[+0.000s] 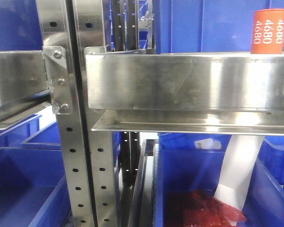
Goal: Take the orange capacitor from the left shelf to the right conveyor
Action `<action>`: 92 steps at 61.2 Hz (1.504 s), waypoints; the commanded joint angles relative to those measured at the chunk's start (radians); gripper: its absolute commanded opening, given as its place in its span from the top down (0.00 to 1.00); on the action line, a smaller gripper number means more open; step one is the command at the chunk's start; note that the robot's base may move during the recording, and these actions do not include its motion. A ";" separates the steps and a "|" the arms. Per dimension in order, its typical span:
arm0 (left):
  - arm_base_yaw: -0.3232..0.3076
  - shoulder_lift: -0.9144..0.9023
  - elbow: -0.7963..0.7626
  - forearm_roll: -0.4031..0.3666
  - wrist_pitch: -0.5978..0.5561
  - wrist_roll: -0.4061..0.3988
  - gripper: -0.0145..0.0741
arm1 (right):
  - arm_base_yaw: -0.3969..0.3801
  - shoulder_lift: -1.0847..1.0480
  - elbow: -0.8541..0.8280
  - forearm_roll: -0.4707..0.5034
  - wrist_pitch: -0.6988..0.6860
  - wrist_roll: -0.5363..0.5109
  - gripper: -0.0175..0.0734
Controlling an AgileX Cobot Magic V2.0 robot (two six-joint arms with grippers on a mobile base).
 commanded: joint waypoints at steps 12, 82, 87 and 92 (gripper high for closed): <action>0.002 -0.013 -0.006 -0.003 -0.088 -0.002 0.98 | -0.006 -0.015 -0.003 0.004 -0.084 -0.007 0.75; 0.002 -0.013 -0.006 -0.003 -0.088 -0.002 0.98 | 0.022 0.167 -0.430 0.006 0.047 0.030 0.73; 0.002 -0.013 -0.006 -0.003 -0.088 -0.002 0.98 | 0.038 0.246 -0.507 0.006 0.094 0.030 0.66; 0.002 -0.013 -0.006 -0.003 -0.088 -0.002 0.98 | 0.061 0.331 -0.569 0.006 0.135 0.030 0.53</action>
